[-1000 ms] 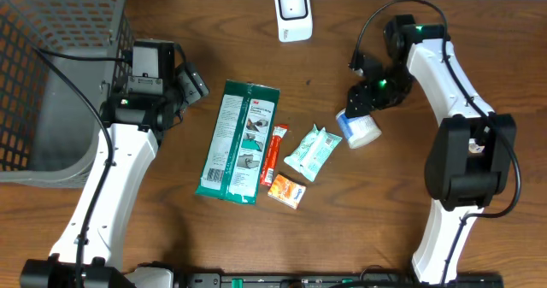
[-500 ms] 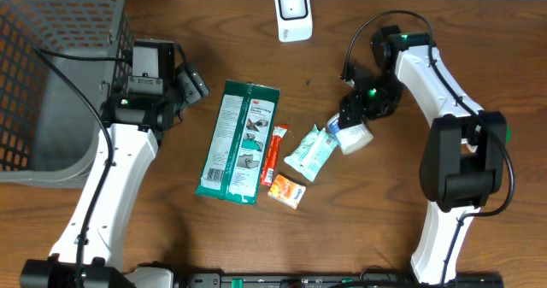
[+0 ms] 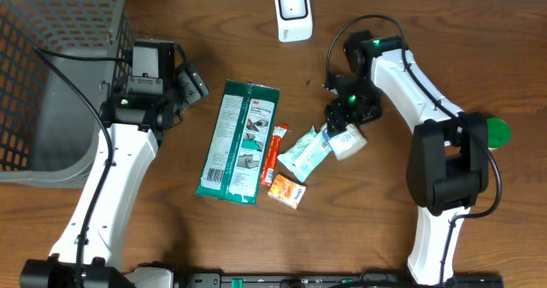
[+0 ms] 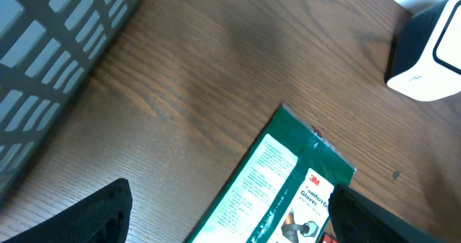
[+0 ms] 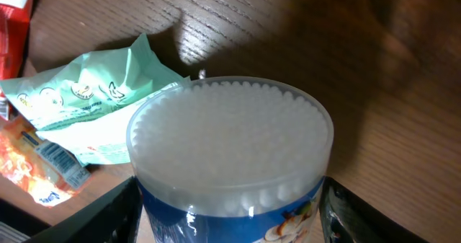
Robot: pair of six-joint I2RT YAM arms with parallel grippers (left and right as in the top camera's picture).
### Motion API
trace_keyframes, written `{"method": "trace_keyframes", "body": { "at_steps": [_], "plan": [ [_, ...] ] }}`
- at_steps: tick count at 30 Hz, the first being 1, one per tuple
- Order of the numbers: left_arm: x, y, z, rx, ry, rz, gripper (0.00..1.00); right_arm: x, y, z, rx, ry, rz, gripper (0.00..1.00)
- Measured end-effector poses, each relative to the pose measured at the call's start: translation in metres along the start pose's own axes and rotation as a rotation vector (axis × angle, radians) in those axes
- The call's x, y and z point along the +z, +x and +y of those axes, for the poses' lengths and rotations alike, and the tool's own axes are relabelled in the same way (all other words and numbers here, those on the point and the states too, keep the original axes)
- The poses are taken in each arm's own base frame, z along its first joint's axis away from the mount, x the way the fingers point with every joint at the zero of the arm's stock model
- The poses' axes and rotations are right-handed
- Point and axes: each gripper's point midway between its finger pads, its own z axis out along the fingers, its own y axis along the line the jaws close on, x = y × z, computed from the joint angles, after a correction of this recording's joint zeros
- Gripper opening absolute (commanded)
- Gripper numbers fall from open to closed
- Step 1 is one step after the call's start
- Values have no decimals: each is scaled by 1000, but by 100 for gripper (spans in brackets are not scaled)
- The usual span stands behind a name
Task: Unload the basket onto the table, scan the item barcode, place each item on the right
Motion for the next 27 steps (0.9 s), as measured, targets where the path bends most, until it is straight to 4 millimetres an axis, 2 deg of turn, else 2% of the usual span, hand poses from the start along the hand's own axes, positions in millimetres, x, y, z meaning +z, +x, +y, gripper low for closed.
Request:
{"method": "trace_keyframes", "body": {
  "at_steps": [8, 11, 19, 27],
  "plan": [
    [0, 0, 0, 0, 0, 0, 85, 2, 0, 2, 27, 53, 13, 70],
    [0, 0, 0, 0, 0, 0, 85, 2, 0, 3, 40, 71, 15, 75],
    [0, 0, 0, 0, 0, 0, 85, 9, -5, 1, 69, 99, -9, 68],
    [0, 0, 0, 0, 0, 0, 85, 9, -6, 2, 85, 98, -13, 73]
  ]
}}
